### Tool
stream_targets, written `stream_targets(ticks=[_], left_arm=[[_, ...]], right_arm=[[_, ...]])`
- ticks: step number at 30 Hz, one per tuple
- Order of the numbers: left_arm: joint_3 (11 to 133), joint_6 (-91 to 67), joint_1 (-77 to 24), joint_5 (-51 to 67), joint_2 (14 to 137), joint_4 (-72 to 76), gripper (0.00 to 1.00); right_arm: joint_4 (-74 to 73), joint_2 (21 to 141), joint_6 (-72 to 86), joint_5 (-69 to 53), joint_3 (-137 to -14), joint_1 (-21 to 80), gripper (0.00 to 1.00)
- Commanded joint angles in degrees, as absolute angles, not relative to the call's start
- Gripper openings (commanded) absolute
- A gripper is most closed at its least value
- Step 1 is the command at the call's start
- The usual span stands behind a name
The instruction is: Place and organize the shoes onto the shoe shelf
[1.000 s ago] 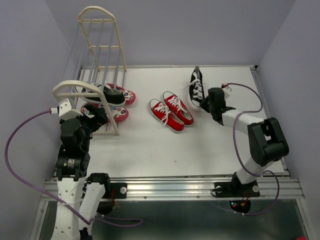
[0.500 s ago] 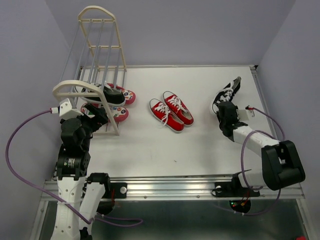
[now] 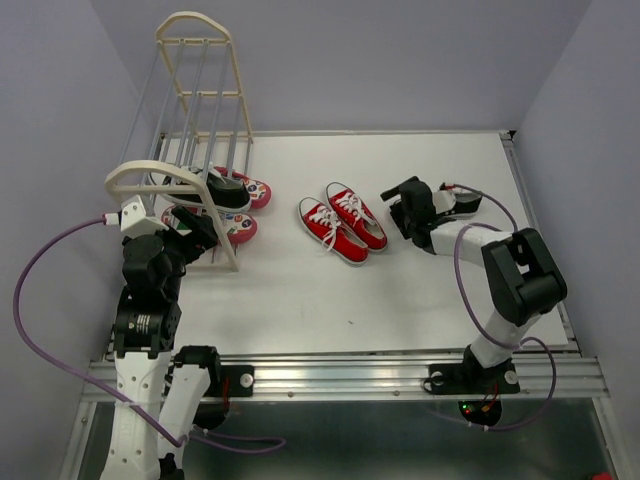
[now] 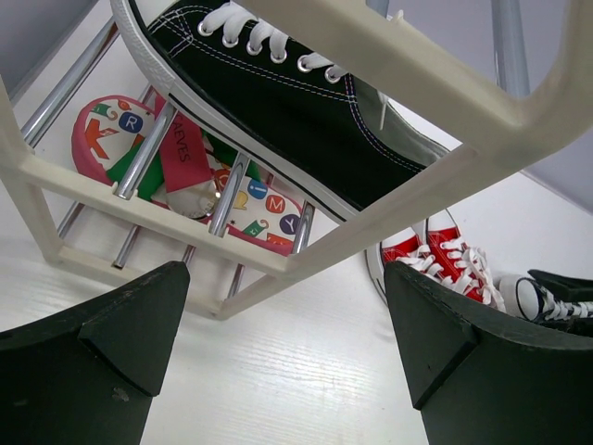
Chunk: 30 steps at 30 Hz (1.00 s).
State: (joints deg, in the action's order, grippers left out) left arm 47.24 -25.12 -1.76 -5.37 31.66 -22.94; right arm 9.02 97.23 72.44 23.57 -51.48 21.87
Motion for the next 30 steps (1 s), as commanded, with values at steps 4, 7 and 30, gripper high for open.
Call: stream_targets(ticks=[4, 7, 30], left_arm=[[46.7, -24.3, -1.4, -5.6, 31.2, -21.1, 0.99], [46.7, -24.4, -1.4, -5.8, 30.9, -21.2, 0.99], [47.0, -23.7, -1.4, -4.9, 30.2, -20.7, 0.99]], right_arm=[[14.7, 100.1, 60.6, 19.5, -57.7, 21.8, 1.0], [12.9, 96.3, 52.8, 16.7, -56.1, 21.8, 1.0], [-62.6, 108.5, -73.6, -18.0, -106.8, -1.9, 1.0]])
